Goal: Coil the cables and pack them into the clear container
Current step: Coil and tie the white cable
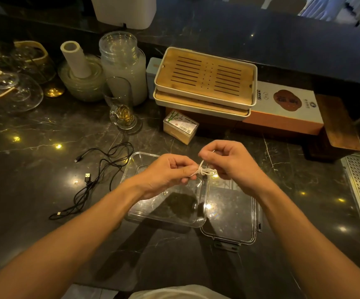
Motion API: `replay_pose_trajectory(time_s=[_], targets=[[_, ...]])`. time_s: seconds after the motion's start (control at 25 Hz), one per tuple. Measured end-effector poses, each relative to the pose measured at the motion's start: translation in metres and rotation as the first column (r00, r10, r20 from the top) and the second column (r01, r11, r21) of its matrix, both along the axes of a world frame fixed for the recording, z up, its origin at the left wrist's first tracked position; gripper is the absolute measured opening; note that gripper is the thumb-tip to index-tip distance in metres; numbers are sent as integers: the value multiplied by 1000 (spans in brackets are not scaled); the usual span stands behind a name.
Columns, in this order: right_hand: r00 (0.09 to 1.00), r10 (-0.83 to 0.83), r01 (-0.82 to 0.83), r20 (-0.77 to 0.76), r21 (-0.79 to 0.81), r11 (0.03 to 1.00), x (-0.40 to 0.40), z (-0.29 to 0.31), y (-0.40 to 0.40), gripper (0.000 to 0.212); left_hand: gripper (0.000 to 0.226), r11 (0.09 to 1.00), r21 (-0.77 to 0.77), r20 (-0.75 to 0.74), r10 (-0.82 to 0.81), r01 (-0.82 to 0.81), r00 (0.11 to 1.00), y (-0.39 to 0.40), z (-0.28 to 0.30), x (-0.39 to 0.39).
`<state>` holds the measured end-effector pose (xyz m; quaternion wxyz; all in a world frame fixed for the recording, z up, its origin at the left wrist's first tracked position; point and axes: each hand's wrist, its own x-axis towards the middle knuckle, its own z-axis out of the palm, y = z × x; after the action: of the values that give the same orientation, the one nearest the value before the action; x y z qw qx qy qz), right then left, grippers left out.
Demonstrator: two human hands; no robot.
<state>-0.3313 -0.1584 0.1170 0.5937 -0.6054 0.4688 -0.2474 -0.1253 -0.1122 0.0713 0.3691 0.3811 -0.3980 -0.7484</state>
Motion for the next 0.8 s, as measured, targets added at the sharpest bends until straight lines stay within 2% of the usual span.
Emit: replay_pose_trajectory(time_s=[0.08, 0.16, 0.28, 0.36, 0.48, 0.6, 0.68, 0.8], targets=[[978, -34, -14, 205, 229, 973, 1, -7, 4, 11, 10, 999, 45, -148, -16, 23, 989, 3, 2, -2], [928, -107, -24, 357, 345, 938, 6, -13, 11, 11, 13, 993, 116, -281, 61, -29, 958, 5, 1, -8], [851, -229, 42, 473, 374, 927, 16, -18, 25, 8, 17, 939, 316, -496, 287, -138, 819, 5, 0, -18], [853, -250, 121, 457, 293, 948, 21, -18, 32, 6, 25, 895, 408, -533, 394, -181, 749, 5, -1, -25], [892, -245, 213, 380, 125, 969, 25, -17, 36, 7, 28, 855, 457, -485, 470, -244, 738, 5, 4, -30], [926, -203, 203, 318, 35, 979, 23, -12, 37, 12, 25, 838, 452, -404, 497, -305, 768, 3, 12, -30], [933, -171, 171, 316, 27, 985, 21, -11, 37, 13, 25, 848, 367, -290, 495, -383, 819, 2, 14, -27], [944, -156, 168, 291, -17, 986, 18, -13, 35, 14, 17, 876, 153, -84, 473, -458, 877, 4, 17, -25]])
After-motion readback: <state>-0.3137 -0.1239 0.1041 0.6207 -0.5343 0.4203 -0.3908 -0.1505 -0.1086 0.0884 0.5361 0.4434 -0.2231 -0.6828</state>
